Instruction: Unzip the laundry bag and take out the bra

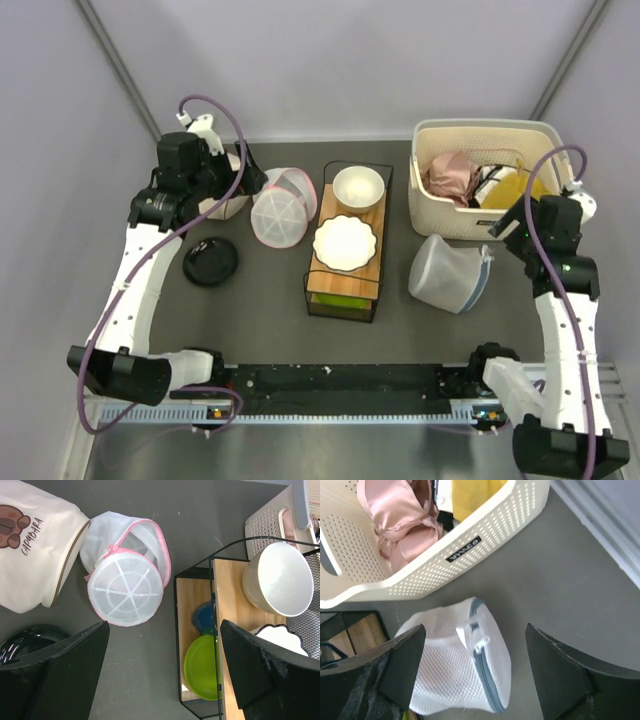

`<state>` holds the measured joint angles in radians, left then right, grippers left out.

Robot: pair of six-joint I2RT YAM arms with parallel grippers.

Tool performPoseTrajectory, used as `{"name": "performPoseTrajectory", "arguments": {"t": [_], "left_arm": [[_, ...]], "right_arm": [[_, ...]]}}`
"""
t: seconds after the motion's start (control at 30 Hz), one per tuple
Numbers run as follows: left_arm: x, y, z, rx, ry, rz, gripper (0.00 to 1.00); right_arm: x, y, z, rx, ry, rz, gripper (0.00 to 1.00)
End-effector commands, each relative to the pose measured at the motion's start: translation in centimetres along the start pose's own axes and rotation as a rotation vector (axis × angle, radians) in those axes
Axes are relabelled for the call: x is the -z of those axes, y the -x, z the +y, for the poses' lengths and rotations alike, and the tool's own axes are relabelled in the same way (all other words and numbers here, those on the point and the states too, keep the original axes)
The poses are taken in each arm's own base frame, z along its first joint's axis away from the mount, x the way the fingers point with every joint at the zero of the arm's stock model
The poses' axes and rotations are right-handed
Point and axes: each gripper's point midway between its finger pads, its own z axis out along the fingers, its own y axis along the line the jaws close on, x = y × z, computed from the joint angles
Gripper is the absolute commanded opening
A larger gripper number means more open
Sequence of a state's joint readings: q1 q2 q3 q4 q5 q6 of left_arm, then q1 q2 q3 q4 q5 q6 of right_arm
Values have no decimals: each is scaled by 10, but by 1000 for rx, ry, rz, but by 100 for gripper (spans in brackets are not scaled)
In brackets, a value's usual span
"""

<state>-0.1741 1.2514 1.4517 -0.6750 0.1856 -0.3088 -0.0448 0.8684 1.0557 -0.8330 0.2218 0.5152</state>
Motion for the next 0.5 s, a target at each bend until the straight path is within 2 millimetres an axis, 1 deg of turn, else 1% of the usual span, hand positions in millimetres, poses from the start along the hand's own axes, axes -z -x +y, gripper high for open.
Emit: {"name": "performPoseTrajectory", "arguments": {"t": [0.0, 0.07, 0.1, 0.13, 0.17, 0.27, 0.3, 0.37, 0.4, 0.47], "left_arm": [[15, 23, -13, -14, -32, -75, 98], [13, 22, -14, -16, -36, -68, 98], [13, 22, -15, -18, -37, -67, 98], [12, 21, -14, -19, -37, -61, 98], [10, 19, -14, -21, -35, -55, 98], [9, 20, -14, -23, -37, -53, 98], [9, 20, -15, -22, -38, -52, 98], [8, 19, -16, -19, -45, -48, 98], [7, 18, -17, -18, -47, -44, 98], [6, 16, -19, -19, -55, -36, 98]], "right_arm": [[-9, -28, -9, -22, 47, 113, 85], [-13, -40, -10, -30, 51, 152, 90], [-14, -46, -10, -34, 56, 167, 90], [-16, -58, -9, -38, 73, 203, 90], [-18, -63, -8, -42, 84, 220, 90], [-23, -83, -3, -54, 131, 283, 88], [-27, -92, -5, -54, 131, 304, 83], [-32, -96, -7, -63, 121, 303, 70], [-35, -100, -10, -62, 109, 306, 45], [-34, -95, -10, -58, 109, 282, 14]]}}
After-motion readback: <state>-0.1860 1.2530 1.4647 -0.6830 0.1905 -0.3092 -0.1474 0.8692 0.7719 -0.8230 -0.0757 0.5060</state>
